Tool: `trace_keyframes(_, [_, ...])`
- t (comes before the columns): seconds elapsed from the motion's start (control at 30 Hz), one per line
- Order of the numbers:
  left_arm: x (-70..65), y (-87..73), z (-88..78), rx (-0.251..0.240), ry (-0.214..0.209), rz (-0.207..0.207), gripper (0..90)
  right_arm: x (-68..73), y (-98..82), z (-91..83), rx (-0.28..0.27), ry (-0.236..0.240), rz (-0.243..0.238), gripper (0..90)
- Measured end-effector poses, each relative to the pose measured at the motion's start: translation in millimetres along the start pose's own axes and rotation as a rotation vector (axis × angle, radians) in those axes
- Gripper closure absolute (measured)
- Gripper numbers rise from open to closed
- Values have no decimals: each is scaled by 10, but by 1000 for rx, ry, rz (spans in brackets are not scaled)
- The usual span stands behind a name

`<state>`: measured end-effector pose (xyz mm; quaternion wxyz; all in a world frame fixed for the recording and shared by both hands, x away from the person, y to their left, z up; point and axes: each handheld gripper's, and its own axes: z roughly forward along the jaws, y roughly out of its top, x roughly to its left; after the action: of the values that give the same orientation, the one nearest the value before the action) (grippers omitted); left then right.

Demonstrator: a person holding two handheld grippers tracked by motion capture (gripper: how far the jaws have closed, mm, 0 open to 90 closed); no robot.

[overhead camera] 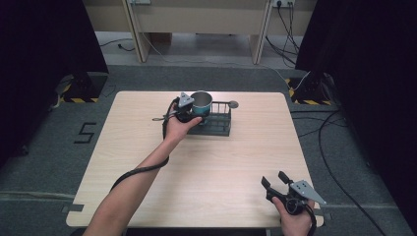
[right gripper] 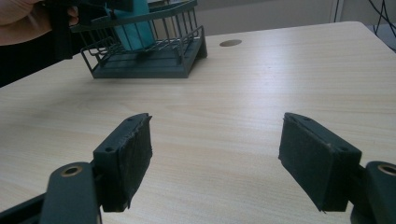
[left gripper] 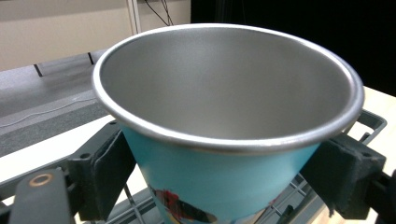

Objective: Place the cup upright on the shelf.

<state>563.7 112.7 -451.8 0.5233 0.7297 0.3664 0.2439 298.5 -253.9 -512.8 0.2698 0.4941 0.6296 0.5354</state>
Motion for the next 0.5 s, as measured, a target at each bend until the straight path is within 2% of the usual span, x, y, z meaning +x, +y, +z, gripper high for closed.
trace_keyframes(0.2, [11,-8,-34,5,-4,17,142,2,0,3,2,-1,-6,260])
trace_keyframes(0.5, [19,-19,-92,-3,-5,16,142,4,1,4,3,-2,-7,260])
